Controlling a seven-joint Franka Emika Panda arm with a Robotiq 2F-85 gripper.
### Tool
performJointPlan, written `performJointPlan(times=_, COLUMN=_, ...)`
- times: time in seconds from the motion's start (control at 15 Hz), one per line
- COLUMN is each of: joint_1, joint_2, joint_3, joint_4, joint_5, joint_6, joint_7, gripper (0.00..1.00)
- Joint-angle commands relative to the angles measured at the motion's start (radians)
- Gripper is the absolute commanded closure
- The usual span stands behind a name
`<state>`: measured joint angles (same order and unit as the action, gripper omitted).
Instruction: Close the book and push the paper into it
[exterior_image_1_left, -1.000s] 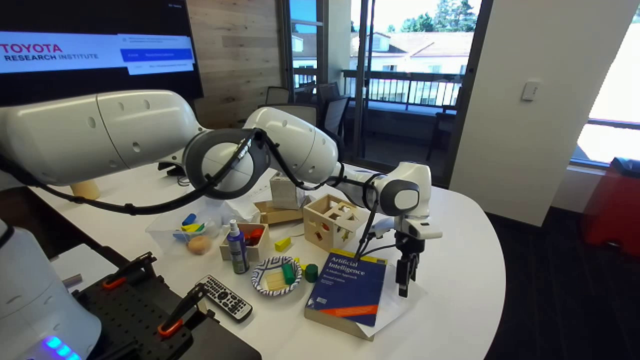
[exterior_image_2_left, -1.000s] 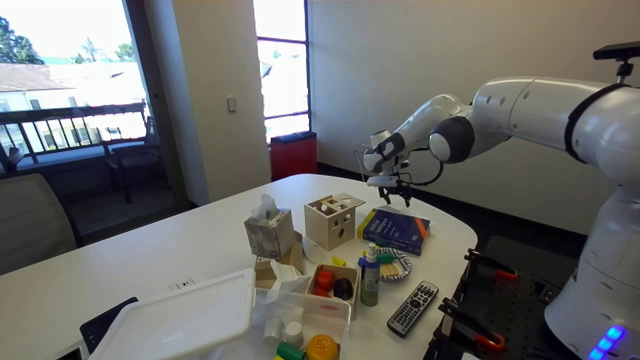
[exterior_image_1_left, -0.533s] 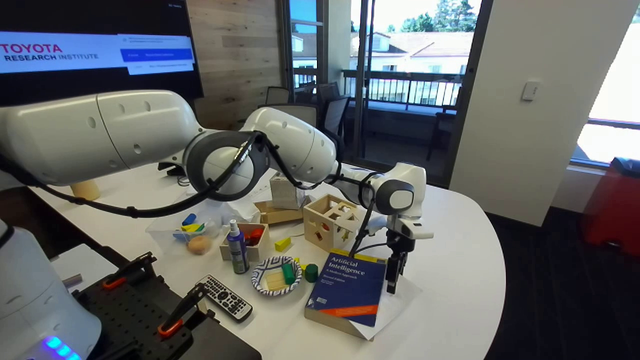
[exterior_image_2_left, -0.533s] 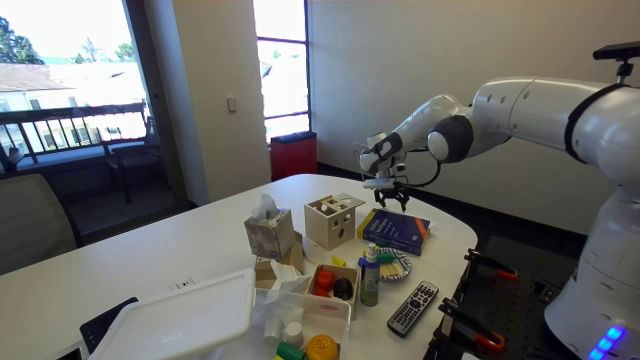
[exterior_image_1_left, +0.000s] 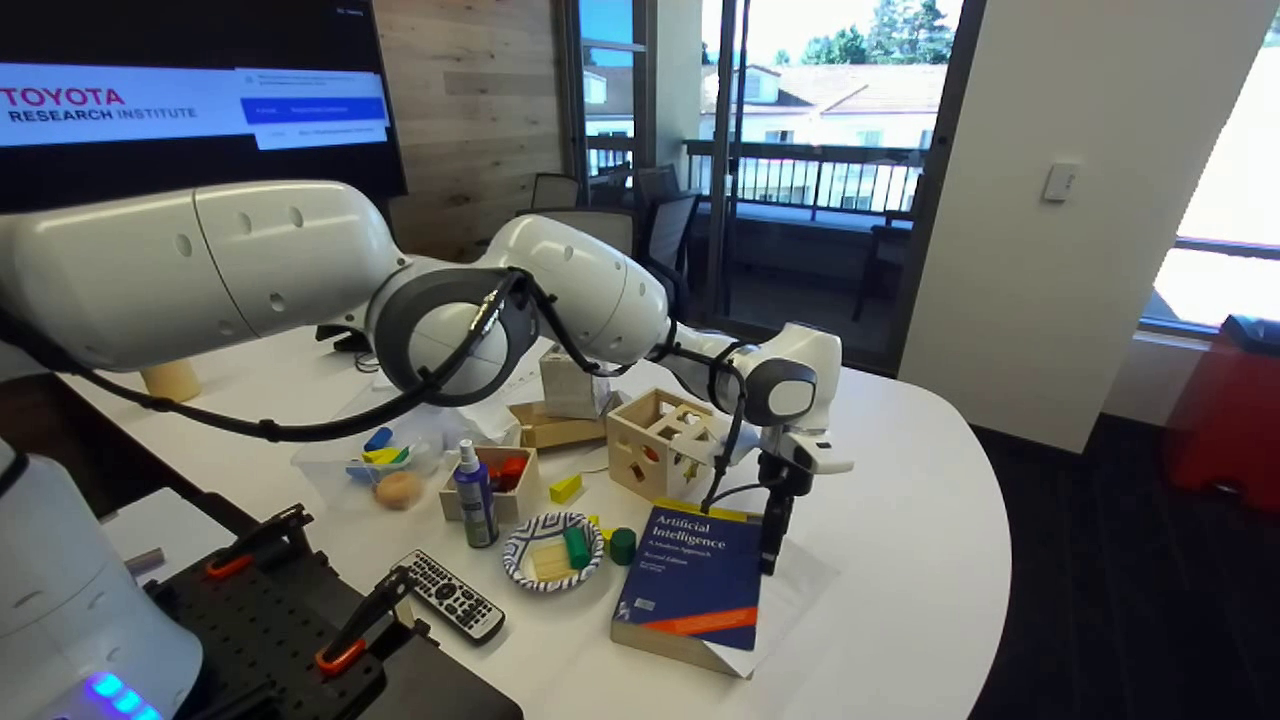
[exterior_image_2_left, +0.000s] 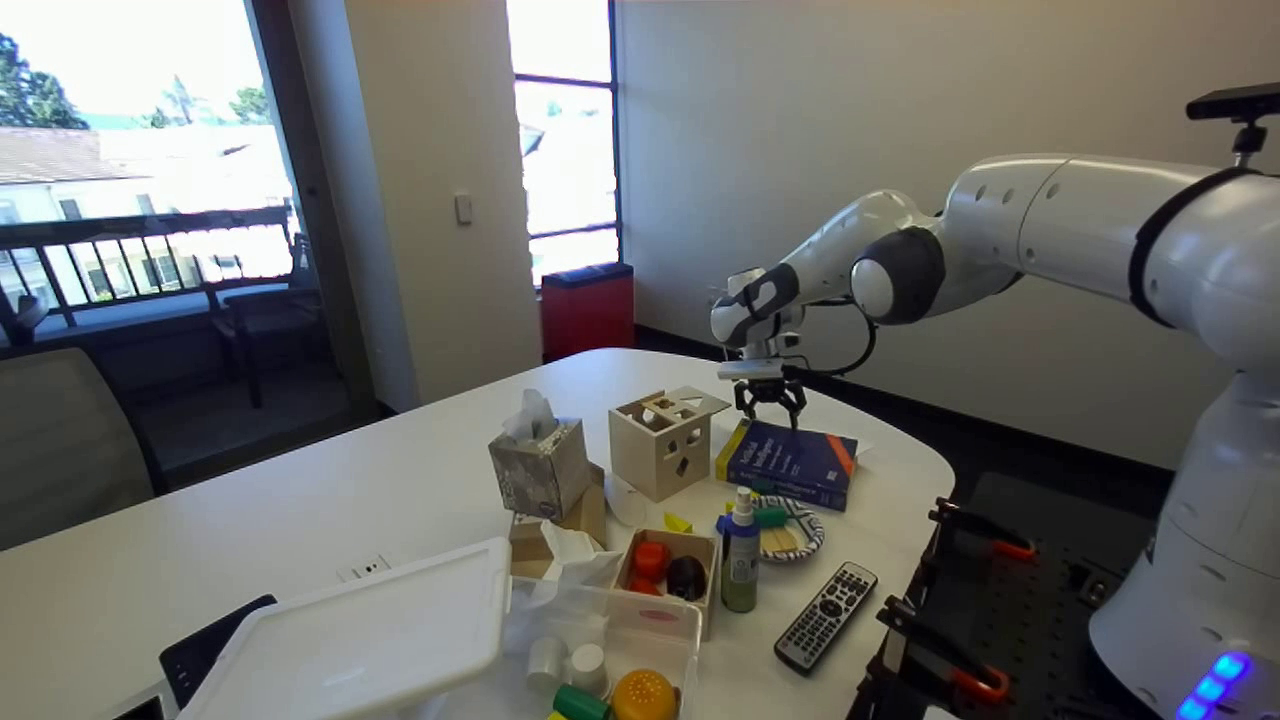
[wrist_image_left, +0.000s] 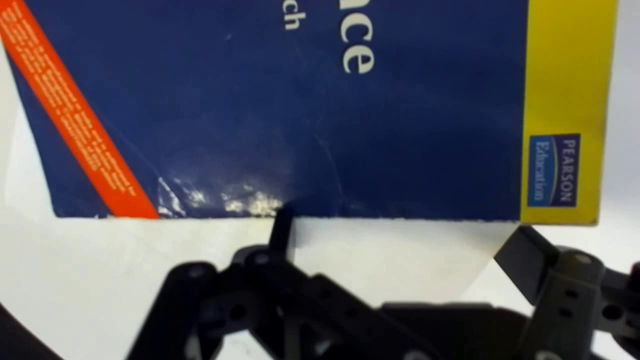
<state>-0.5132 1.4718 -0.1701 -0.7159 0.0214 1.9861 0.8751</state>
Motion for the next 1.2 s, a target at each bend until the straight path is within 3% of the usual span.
performJointPlan(times=0.0, joint_1=-0.003, joint_2=0.000, joint_3=0.015, joint_4=0.022, joint_5=0.043, joint_6=-0.029, joint_7=-0.068, gripper=0.00)
performJointPlan(times=0.53, joint_1=-0.002, joint_2=-0.070, joint_3=0.025, joint_4=-0.005, joint_5=0.030, joint_6=0.008, joint_7=-0.057, gripper=0.00)
performJointPlan(times=1.13, joint_1=-0.002, joint_2=-0.059, joint_3=-0.077, joint_4=0.007, joint_5=0.019, joint_6=0.071, joint_7=0.204, gripper=0.00)
